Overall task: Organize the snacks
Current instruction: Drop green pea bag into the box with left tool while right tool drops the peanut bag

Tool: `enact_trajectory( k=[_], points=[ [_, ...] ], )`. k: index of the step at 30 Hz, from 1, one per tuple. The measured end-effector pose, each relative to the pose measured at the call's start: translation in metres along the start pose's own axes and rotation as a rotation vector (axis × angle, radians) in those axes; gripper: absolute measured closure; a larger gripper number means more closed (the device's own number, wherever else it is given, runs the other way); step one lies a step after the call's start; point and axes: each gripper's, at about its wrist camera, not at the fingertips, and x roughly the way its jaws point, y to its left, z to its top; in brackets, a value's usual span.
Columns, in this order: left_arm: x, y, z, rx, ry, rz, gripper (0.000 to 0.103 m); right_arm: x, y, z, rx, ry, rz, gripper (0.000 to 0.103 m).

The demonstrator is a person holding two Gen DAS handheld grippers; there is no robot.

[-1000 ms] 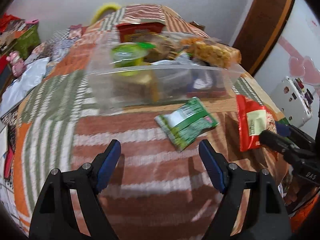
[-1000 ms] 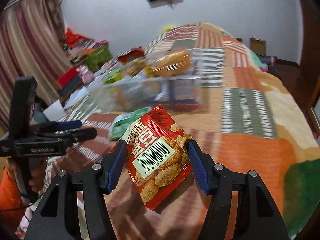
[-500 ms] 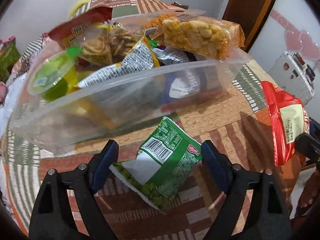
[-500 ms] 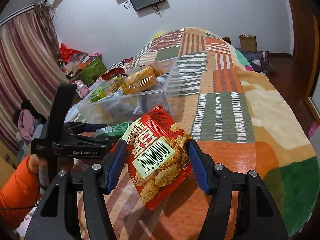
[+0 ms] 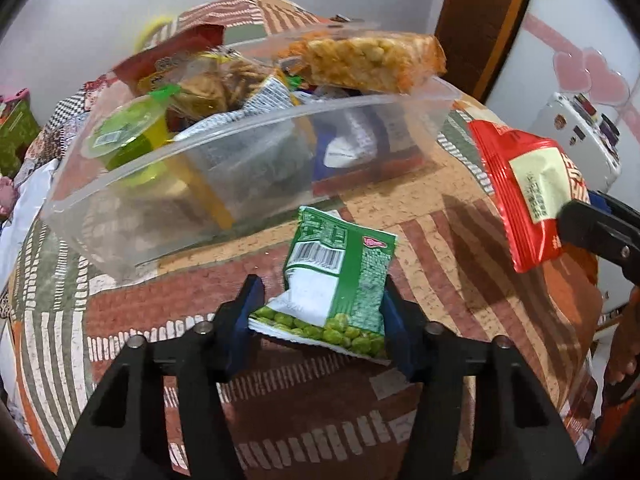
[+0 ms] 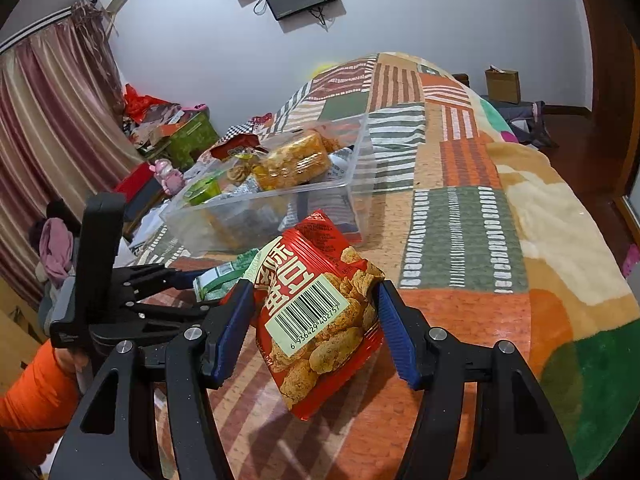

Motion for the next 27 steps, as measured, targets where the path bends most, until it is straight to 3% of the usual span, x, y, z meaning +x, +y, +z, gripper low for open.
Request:
enact_trajectory(
  k=[11, 18, 27],
  points=[
    [-0.051, 0.025, -0.013, -0.083, -0.114, 0.006, 0.051, -0.004, 0.019, 0.017, -0.038, -0.039, 0.006, 0.044],
    [-0.087, 0.053, 0.001, -0.165, -0.207, 0.010, 0.051, -0.001, 0.040, 0.041, -0.081, -0.085, 0.021, 0.044],
    [-0.092, 0.079, 0.033, -0.204, -0.275, 0.039, 0.051, 0.022, 0.060, 0.068, -0.132, -0.102, 0.029, 0.044]
  ],
)
